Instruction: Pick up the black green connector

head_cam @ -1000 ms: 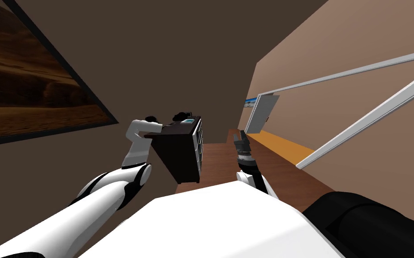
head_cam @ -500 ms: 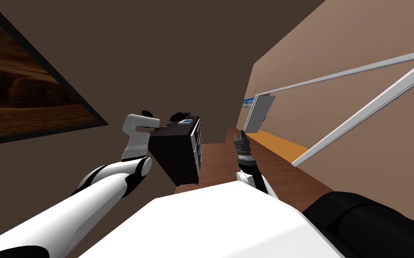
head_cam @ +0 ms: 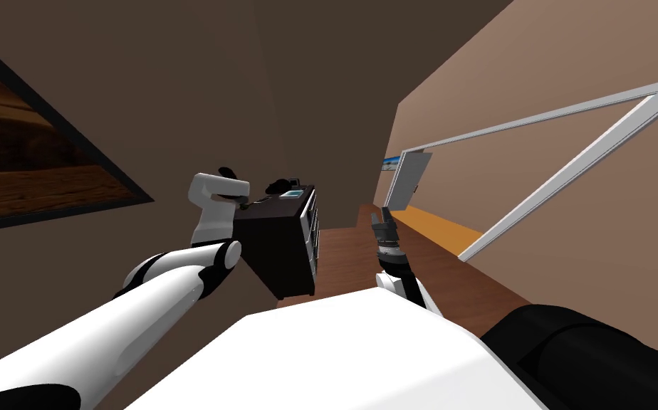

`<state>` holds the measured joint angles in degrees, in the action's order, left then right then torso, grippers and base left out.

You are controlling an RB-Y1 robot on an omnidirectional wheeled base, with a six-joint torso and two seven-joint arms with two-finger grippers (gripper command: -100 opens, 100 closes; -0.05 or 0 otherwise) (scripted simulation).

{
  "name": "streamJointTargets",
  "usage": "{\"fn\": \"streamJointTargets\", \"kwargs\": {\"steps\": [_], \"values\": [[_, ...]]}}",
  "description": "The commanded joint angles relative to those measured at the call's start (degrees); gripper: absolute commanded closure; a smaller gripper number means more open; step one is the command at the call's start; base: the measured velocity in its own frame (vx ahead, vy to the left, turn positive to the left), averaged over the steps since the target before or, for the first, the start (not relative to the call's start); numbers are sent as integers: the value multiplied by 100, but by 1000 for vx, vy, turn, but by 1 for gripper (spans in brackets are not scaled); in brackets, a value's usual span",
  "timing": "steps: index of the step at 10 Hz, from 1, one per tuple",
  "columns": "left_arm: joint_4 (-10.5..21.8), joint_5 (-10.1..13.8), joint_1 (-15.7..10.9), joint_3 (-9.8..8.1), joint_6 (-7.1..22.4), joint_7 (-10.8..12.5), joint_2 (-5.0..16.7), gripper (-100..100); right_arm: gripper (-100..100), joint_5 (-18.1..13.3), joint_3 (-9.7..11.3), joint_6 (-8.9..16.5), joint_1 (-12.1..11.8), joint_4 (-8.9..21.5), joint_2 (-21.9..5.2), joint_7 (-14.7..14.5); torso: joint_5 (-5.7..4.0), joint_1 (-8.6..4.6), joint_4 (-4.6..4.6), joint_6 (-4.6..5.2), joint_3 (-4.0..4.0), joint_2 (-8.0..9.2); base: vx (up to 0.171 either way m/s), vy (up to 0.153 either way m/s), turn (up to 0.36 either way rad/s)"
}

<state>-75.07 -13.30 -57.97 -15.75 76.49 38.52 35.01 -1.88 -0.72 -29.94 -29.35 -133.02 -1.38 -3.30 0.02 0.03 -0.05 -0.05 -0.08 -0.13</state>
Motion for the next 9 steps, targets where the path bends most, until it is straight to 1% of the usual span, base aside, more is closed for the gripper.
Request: {"fn": "streamJointTargets", "kwargs": {"steps": [1, 2, 3, 4, 5, 6, 7, 8, 9], "values": [[286, 22, -286, -119, 286, 145, 77, -100, 0, 0, 0, 0, 0, 0, 0, 0, 0, 0, 0, 0, 0, 0, 51, 14, -80], [392, 22, -327, -119, 448, 145, 77, -100, 0, 0, 0, 0, 0, 0, 0, 0, -1, 2, 0, 1, -2, -4, 44, 15, -42], [392, 22, -327, -119, 504, 145, 77, -100, 0, 0, 0, 0, 0, 0, 0, 0, 1, 3, -1, -1, -2, -3, 20, 10, 5], [669, 45, -594, -223, 709, 258, 148, -100, 0, 0, 0, 0, 0, 0, 0, 0, 2, 3, 0, -2, 2, 3, 41, 29, -87], [715, 45, -597, -223, 854, 258, 148, -100, 0, 0, 0, 0, 0, 0, 0, 0, 1, 7, 1, 1, 0, -1, 45, 28, -44], [968, 70, -853, -327, 1005, 359, 218, -100, 0, 0, 0, 0, 0, 0, 0, 0, 3, 8, -1, -1, -1, -2, 52, 35, -63], [1028, 70, -853, -327, 1164, 359, 218, -100, 0, 0, 0, 0, 0, 0, 0, 0, 2, 10, -1, 0, -3, -5, 46, 39, -37], [1028, 70, -853, -327, 1203, 359, 218, -100, 0, 0, 0, 0, 0, 0, 0, 0, 4, 12, -2, -2, -3, -4, 17, 19, 8], [1318, 97, -1091, -430, 1420, 449, 287, -100, 0, 0, 0, 0, 0, 0, 0, 0, 3, 7, 0, -2, 2, 4, 29, 38, -59]]}}
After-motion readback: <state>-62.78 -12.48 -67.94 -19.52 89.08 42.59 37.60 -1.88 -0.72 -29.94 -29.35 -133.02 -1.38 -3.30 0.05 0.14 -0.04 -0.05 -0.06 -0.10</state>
